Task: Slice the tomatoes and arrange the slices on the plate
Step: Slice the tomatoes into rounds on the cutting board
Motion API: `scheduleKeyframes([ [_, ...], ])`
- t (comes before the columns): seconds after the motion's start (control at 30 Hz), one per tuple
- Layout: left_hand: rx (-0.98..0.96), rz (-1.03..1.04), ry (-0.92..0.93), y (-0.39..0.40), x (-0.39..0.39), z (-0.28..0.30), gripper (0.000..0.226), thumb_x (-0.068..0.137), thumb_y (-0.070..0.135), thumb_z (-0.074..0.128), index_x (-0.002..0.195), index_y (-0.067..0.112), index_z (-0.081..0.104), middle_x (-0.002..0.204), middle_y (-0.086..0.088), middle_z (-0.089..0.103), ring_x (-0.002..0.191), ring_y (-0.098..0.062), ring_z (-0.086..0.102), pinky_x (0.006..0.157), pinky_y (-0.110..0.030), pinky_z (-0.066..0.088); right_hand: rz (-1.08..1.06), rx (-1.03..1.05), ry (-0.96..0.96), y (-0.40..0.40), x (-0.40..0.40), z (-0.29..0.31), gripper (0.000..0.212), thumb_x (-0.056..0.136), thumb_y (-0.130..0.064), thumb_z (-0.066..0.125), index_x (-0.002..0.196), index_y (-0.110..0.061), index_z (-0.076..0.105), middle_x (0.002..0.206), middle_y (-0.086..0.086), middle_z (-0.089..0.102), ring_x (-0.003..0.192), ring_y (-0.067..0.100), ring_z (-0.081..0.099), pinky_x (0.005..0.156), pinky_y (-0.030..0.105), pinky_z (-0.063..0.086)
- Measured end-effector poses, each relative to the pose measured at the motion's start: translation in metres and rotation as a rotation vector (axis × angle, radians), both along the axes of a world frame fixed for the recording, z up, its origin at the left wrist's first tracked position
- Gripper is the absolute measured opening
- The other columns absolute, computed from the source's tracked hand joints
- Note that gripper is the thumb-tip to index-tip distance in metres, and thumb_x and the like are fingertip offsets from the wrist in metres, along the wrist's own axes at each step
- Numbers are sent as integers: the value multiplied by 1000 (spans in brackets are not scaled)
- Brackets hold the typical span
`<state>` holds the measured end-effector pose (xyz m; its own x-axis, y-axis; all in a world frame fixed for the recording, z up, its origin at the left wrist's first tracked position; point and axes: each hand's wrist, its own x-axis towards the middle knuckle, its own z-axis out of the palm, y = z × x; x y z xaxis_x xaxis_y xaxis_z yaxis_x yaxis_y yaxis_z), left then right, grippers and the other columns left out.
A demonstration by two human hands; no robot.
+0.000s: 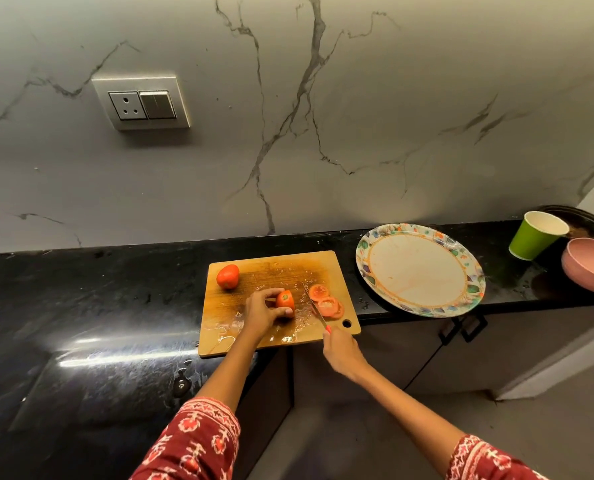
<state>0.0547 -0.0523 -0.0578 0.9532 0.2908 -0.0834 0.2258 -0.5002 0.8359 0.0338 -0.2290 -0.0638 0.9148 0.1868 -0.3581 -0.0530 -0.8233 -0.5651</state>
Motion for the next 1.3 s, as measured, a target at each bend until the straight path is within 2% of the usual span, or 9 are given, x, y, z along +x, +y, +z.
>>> scheduleKeyframes([
  [0.13, 14, -44, 6, -3, 2, 1, 54, 70, 6, 76, 121, 8, 58, 128, -11, 55, 112, -23, 55, 83, -22, 43, 54, 93, -58, 7, 0, 15, 24, 101, -17, 28, 85, -10, 45, 100, 21, 61, 95, 33, 57, 69, 27, 30],
  [0.27, 16, -80, -5, -7, 1, 1, 51, 78, 4, 69, 126, 6, 54, 130, -13, 53, 117, -25, 52, 92, -27, 43, 82, 177, -108, 18, -4, 27, 25, 101, -16, 29, 83, -10, 45, 85, 9, 51, 81, 21, 48, 66, 27, 29],
  [0.4, 44, -58, -44, -8, -1, -1, 47, 79, 6, 68, 124, 7, 56, 125, -12, 56, 117, -23, 51, 92, -24, 42, 56, 186, -92, 27, -2, 25, 24, 100, -19, 29, 88, -11, 49, 92, 12, 57, 86, 25, 54, 73, 32, 38],
  [0.57, 25, -16, -60, -11, -2, -1, 46, 76, 9, 72, 120, 8, 60, 125, -12, 57, 112, -22, 53, 90, -26, 43, 49, 167, -79, 28, -4, 26, 24, 100, -18, 30, 86, -11, 47, 90, 10, 54, 84, 21, 51, 72, 30, 38],
  [0.8, 8, 11, -78, -14, -2, 1, 43, 75, 8, 73, 116, 8, 62, 123, -12, 58, 110, -23, 55, 88, -27, 45, 24, 129, -71, 31, -2, 28, 23, 100, -18, 31, 85, -13, 47, 92, 9, 55, 96, 29, 57, 76, 33, 41],
  [1.0, 1, 31, -91, -14, -4, 4, 42, 75, 6, 73, 116, 6, 62, 120, -12, 60, 107, -22, 56, 82, -20, 43, 18, 140, -77, 29, -4, 26, 20, 99, -17, 32, 88, -13, 47, 91, 10, 51, 99, 32, 56, 71, 28, 34],
  [1.1, 1, 36, -89, -16, -4, 5, 42, 74, 6, 73, 116, 6, 62, 121, -12, 60, 108, -22, 56, 81, -20, 42, 15, 128, -75, 29, -3, 25, 24, 99, -19, 31, 80, -15, 45, 92, 11, 53, 100, 33, 57, 71, 29, 35],
  [1.23, 2, 32, -80, -16, -3, 6, 42, 74, 5, 73, 115, 5, 62, 120, -12, 60, 109, -23, 55, 83, -22, 42, -18, 93, -97, 30, -5, 26, 29, 100, -20, 31, 103, -5, 55, 108, 16, 60, 104, 33, 56, 73, 31, 35],
  [1.3, -2, 33, -80, -16, -3, 6, 42, 72, 6, 75, 113, 5, 63, 119, -12, 61, 110, -24, 56, 85, -24, 43, -23, 85, -96, 31, -6, 24, 30, 100, -20, 31, 108, -3, 55, 111, 16, 60, 105, 33, 56, 73, 31, 36],
])
